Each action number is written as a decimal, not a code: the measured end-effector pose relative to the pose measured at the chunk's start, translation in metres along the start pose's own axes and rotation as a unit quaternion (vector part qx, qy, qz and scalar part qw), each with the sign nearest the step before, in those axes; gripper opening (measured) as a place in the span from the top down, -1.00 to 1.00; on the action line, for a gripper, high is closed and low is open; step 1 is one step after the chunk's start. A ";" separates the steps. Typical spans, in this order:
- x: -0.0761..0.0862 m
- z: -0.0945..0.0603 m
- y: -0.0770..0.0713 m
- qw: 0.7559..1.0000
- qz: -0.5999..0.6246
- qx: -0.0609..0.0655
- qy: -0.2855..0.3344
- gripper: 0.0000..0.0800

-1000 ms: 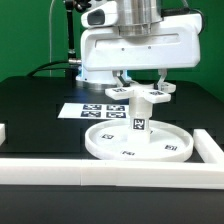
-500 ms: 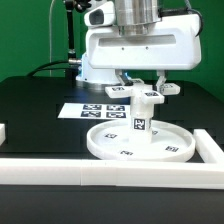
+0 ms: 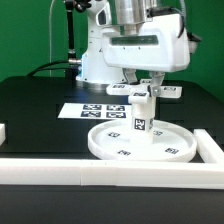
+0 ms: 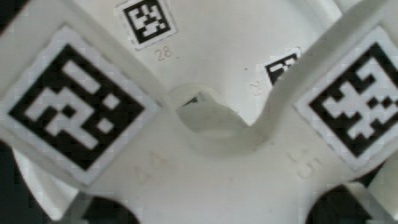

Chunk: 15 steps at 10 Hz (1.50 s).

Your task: Assemble round table

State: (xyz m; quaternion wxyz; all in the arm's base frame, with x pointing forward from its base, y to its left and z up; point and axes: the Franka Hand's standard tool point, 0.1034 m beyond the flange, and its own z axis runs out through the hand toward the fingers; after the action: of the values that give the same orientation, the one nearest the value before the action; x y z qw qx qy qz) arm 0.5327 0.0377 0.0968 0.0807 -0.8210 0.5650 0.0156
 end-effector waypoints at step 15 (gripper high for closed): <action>-0.001 -0.009 -0.007 0.907 0.419 0.047 -0.022 -0.59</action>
Offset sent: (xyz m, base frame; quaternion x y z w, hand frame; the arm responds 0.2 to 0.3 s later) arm -0.0213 0.0021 -0.0096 -0.0028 -0.0077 0.3336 0.9427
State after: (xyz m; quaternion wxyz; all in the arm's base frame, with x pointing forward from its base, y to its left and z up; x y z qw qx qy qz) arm 0.5384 0.0394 0.1064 0.1177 -0.5037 0.8549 0.0397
